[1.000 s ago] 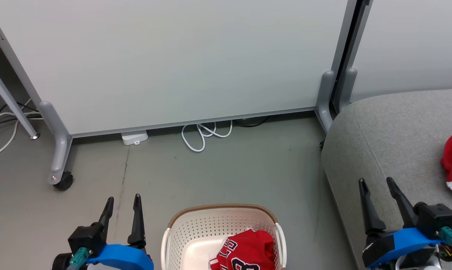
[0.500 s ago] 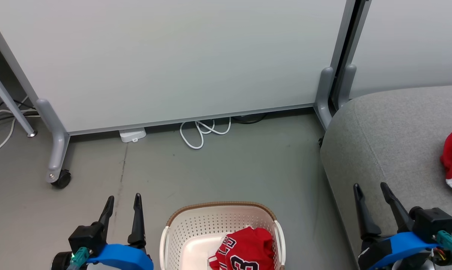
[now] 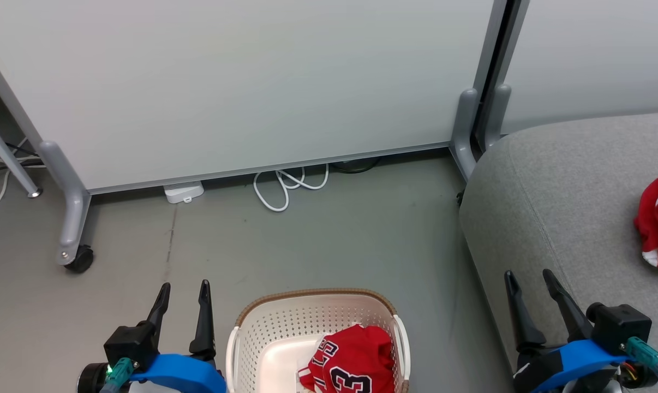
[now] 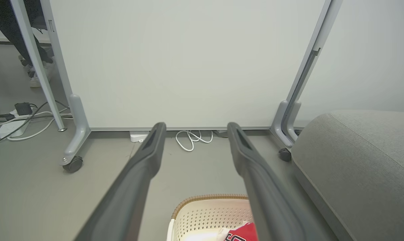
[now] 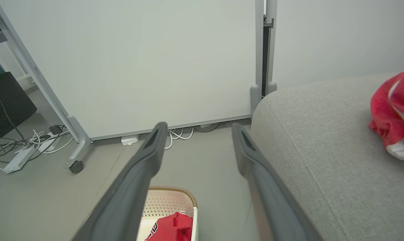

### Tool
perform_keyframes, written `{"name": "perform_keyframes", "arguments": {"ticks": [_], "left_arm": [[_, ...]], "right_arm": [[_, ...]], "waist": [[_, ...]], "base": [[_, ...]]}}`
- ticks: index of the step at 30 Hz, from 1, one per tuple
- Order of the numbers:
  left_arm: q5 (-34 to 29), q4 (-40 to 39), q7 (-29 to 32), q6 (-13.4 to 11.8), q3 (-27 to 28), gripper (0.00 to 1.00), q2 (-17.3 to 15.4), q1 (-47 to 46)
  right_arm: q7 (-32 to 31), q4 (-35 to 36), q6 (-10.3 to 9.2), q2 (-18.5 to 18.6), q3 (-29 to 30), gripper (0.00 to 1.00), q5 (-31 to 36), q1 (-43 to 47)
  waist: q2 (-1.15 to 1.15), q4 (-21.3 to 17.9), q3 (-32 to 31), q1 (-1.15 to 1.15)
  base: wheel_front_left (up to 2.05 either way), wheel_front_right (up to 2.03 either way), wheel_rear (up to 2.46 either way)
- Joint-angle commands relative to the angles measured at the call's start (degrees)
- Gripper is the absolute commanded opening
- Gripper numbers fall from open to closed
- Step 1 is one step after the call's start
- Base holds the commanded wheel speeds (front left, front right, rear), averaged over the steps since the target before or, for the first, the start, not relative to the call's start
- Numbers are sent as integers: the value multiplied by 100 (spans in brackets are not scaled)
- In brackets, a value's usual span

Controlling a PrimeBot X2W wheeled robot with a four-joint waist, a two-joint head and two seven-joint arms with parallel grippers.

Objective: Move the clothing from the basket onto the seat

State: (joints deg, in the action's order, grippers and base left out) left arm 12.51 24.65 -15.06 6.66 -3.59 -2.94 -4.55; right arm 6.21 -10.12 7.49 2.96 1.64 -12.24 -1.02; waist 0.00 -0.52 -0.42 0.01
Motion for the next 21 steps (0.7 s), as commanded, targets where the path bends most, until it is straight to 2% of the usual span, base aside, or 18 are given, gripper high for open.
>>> {"name": "perform_keyframes", "arguments": {"ticks": [1,12,21], "left_arm": [[-41,13,-16,41,-1,100,4,-58],[43,333,-17,58,-83,100,4,-263],[105,1053,-17,90,-319,100,2,-880]], "right_arm": [[51,-19,1,-12,-26,100,-16,-87],[104,35,1,-11,-345,100,-79,-322],[202,83,1,-12,-767,100,-102,-762]], "waist": [[0,-44,29,-1],[0,-487,531,-1],[0,-1013,1468,-1]], "base": [[0,0,0],[0,0,0],[0,0,0]]}}
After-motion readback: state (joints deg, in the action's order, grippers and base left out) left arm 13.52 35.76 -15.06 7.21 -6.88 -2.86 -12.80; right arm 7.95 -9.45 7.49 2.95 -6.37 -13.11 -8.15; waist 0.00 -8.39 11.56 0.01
